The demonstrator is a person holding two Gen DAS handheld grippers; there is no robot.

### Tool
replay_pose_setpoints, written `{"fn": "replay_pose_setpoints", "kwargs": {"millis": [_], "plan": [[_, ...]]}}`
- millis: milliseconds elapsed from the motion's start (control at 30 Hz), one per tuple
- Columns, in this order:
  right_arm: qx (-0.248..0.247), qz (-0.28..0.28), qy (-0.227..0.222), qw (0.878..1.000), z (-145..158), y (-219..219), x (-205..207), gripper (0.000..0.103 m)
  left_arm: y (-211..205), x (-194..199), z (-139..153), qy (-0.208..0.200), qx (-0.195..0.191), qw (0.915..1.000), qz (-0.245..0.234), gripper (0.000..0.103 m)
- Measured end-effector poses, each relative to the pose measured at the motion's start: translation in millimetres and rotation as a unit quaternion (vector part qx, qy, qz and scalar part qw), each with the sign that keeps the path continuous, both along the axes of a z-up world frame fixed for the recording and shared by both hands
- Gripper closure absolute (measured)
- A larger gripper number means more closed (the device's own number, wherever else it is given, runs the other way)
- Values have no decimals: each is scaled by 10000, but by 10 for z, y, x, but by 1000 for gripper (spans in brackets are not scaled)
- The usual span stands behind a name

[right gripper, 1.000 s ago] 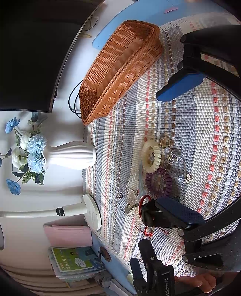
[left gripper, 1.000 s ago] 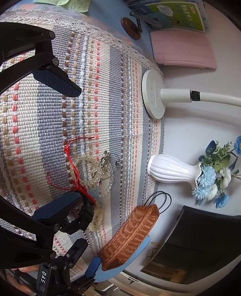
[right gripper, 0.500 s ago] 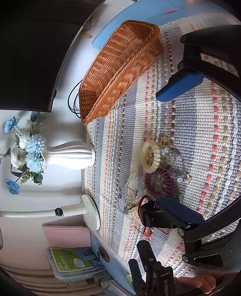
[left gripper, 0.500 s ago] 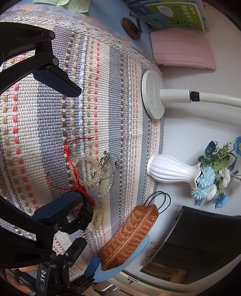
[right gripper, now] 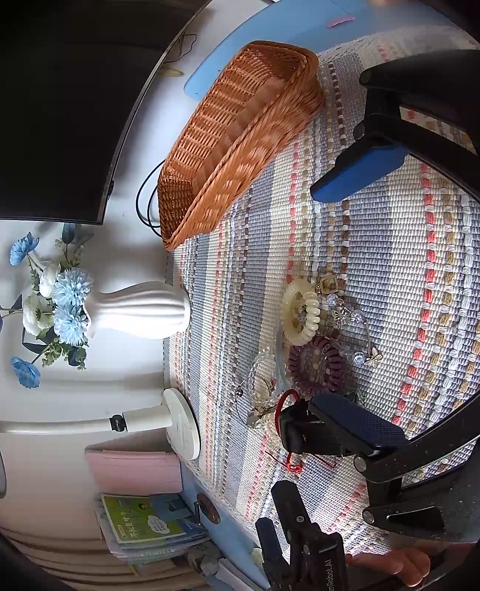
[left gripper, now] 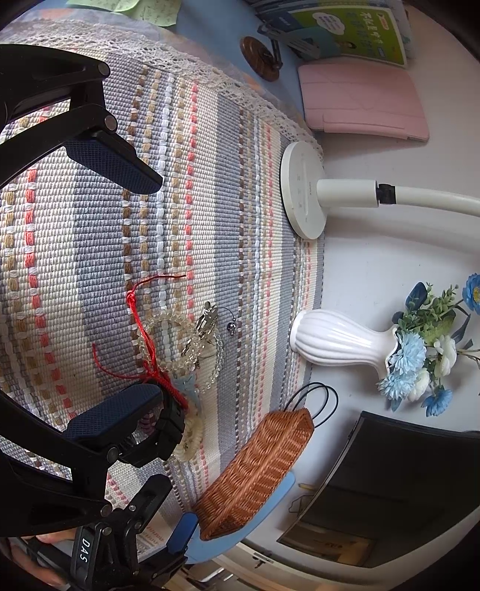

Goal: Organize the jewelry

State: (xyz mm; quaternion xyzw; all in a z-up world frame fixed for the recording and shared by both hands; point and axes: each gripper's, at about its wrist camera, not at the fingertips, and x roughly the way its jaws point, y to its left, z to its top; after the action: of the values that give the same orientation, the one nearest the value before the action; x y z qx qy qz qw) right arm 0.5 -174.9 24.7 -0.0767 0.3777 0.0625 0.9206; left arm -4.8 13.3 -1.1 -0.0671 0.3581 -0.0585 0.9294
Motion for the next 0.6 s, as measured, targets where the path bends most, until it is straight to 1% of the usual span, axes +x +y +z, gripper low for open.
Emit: {"fn": "replay_pose_setpoints", "kwargs": {"millis": [133,233,333,367,433,467,500,533,567,600], "plan": [[29,2,-23,10000,8,1,-3,0,-2,-1,-2,0,11,10000,0,1],[263,118,92,9995,34,-69,-12,0,-9,-16,13,-32,40,10000,-3,1],[521,217,228,9981,67,-197,-19,3,-59,-61,49,-32,126,9999,-59,1],[542,217,266,9979,78,-252,-13,6,-89,-83,59,-2,132,9998,-127,2],[562,202,382,9975,109,-379,36,14,-186,-120,82,120,126,9994,-311,8],[616,201,446,9969,127,-448,72,15,-251,-135,103,170,75,9989,-440,9],[718,237,512,9958,152,-511,118,20,-303,-142,123,199,-8,9983,-549,10],[821,293,573,9945,175,-545,171,28,-364,-142,148,236,-144,9972,-693,10],[916,359,660,9930,195,-572,232,44,-406,-148,164,255,-241,9962,-800,11],[1020,429,799,9906,213,-595,315,51,-464,-145,189,262,-363,9946,-939,13]]}}
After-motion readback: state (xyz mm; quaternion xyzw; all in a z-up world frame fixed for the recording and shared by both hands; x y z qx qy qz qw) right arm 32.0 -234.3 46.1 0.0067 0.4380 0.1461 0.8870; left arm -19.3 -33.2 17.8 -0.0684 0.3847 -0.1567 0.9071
